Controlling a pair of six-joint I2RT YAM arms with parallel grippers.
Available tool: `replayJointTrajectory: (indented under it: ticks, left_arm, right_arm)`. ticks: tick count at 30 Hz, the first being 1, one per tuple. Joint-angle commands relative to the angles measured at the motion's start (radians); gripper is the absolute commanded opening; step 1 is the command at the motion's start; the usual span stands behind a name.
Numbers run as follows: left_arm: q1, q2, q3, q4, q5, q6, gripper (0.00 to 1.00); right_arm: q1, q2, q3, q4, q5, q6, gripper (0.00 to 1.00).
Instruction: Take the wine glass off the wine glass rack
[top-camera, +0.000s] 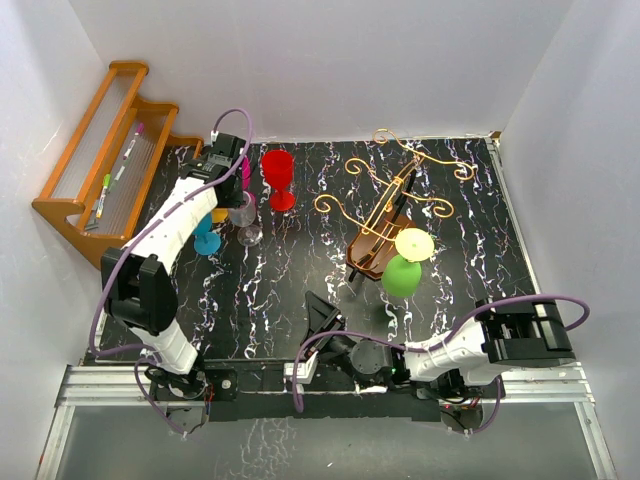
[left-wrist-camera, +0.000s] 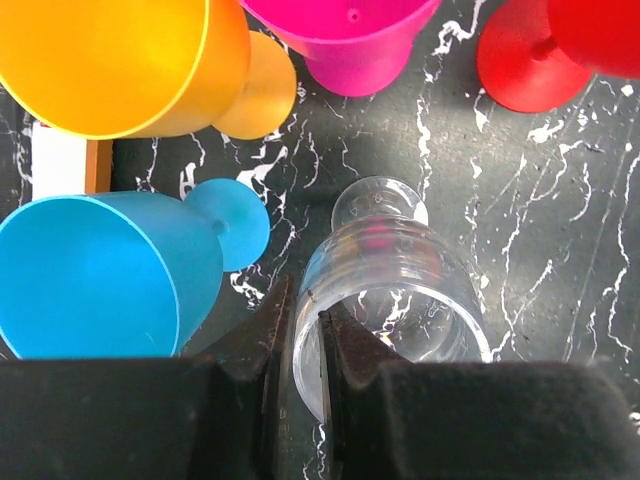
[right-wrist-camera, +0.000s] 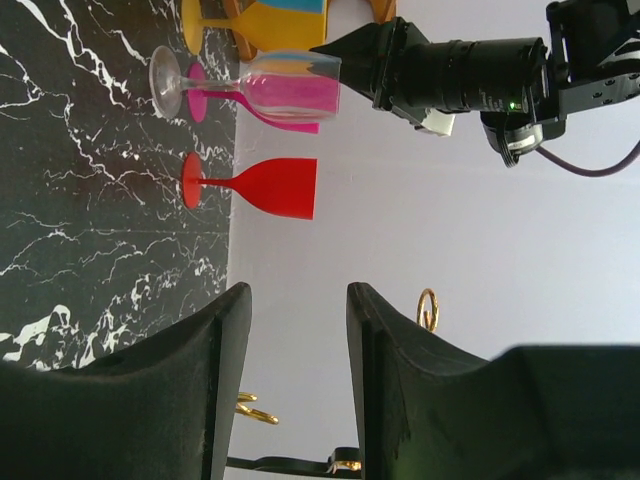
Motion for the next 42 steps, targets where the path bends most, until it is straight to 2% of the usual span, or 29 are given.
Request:
replayJointTrajectory:
  ticks: [1, 3, 7, 11, 16, 18, 22, 27, 29, 31, 33, 35, 37, 39, 42]
  left_arm:
    - [0.010, 0.001, 0.069, 0.032, -0.091, -0.006, 0.00]
    - [0.013, 0.021, 0.089, 0.020, -0.093, -0.007, 0.01]
    - [0.013, 0.019, 0.107, 0.003, -0.079, -0.022, 0.32]
    - [0.014, -0.027, 0.114, -0.004, -0.080, -0.026, 0.47]
    - [0.014, -0.103, 0.137, -0.020, -0.064, -0.026, 0.50]
    - [0.013, -0.156, 0.122, 0.003, -0.039, -0.026, 0.50]
    - [0.013, -0.318, -0.024, 0.151, 0.046, -0.010, 0.50]
    - [0.017, -0.488, -0.199, 0.293, 0.027, -0.016, 0.52]
    - [0.017, -0.498, -0.217, 0.286, 0.027, -0.018, 0.52]
    - [0.017, -0.487, -0.225, 0.272, 0.035, -0.018, 0.52]
    - [0.017, -0.480, -0.239, 0.267, 0.046, -0.020, 0.52]
    - [0.016, -0.482, -0.264, 0.277, 0.055, -0.021, 0.52]
    - [0.017, -0.488, -0.288, 0.295, 0.065, -0.021, 0.52]
    - [0.017, -0.488, -0.304, 0.308, 0.079, -0.021, 0.52]
    - [0.018, -0.472, -0.312, 0.328, 0.116, -0.026, 0.52]
  right_arm:
    - [0.010, -0.052, -0.005, -0.057, 0.028, 0.068, 0.45]
    - [0.010, -0.056, -0.004, -0.064, 0.030, 0.074, 0.45]
    - [0.011, -0.057, 0.002, -0.069, 0.037, 0.082, 0.45]
    - [0.012, -0.061, 0.008, -0.078, 0.038, 0.084, 0.45]
    - [0.012, -0.072, 0.037, -0.070, 0.038, 0.101, 0.45]
    - [0.011, -0.092, 0.086, -0.119, 0.030, 0.153, 0.45]
    - [0.005, -0.114, 0.283, -0.301, -0.004, 0.307, 0.41]
    - [-0.083, -0.056, 0.603, -0.341, 0.064, 0.396, 0.40]
    - [-0.161, -0.019, 0.769, -0.445, 0.117, 0.506, 0.40]
    - [-0.259, 0.028, 0.959, -0.639, 0.181, 0.718, 0.38]
    - [-0.361, 0.048, 1.134, -0.856, 0.205, 0.927, 0.37]
    - [-0.496, 0.035, 1.307, -1.133, 0.166, 1.175, 0.37]
    - [-0.650, -0.008, 1.404, -1.359, 0.025, 1.450, 0.36]
    - [-0.827, -0.081, 1.420, -1.496, -0.175, 1.663, 0.36]
    - [-1.006, -0.184, 1.364, -1.603, -0.411, 1.804, 0.38]
